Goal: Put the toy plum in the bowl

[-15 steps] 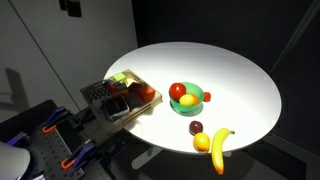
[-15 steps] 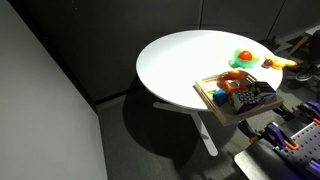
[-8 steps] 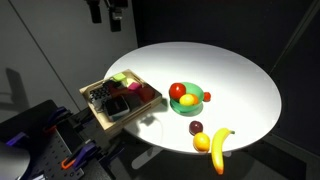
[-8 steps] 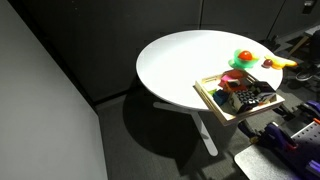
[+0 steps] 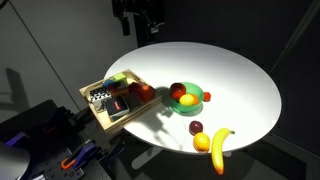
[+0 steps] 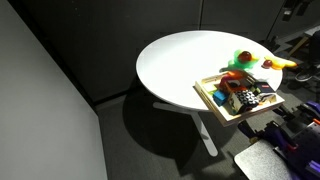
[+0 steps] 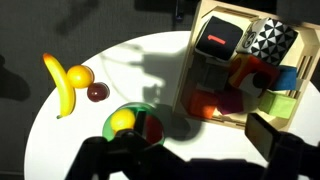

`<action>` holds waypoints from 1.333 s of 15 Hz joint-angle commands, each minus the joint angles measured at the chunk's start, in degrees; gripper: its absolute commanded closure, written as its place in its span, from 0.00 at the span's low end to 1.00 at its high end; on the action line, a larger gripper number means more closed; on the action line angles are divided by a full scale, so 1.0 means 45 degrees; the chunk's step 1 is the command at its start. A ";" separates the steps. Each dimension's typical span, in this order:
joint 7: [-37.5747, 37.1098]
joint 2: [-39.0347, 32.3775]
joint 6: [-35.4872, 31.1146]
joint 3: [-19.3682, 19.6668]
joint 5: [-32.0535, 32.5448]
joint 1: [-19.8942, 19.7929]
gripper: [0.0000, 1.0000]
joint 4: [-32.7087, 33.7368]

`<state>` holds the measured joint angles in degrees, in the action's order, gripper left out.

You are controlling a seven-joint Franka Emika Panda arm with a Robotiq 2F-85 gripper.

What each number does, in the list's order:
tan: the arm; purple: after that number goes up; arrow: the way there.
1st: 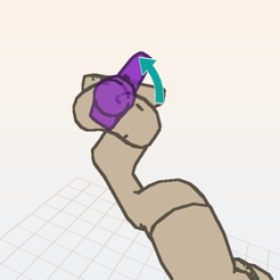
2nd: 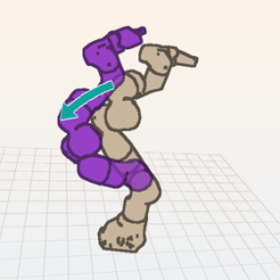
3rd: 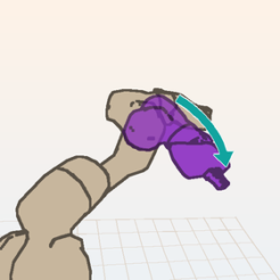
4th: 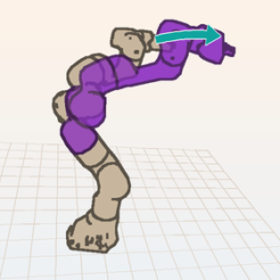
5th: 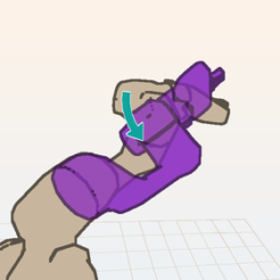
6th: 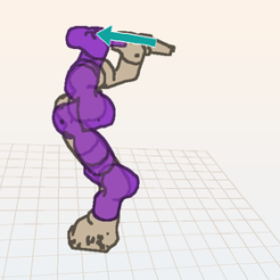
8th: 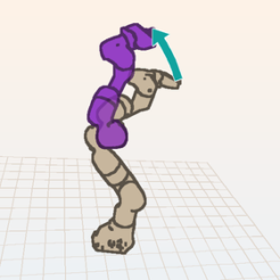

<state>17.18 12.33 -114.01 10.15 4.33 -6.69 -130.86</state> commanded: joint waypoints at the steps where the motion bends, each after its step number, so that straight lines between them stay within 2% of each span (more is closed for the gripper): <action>1: 0.0971 -0.1704 -0.0585 0.0179 0.0096 -0.0082 0.00 0.1259; 6: 0.2318 -0.3568 -0.1663 0.0283 0.0050 -0.0496 0.00 0.2127; 10: 0.3439 -0.4459 -0.2807 0.0172 -0.0068 -0.0970 0.00 0.2424; 12: 0.3603 -0.4704 -0.3261 0.0124 -0.0022 -0.1128 0.00 0.2525; 13: 0.3115 -0.4419 -0.3022 0.0069 0.0034 -0.1056 0.00 0.2132; 20: 0.3140 -0.4539 -0.3104 0.0004 0.0034 -0.1080 0.00 0.2116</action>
<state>31.44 -8.12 -128.13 10.94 4.32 -10.81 -121.43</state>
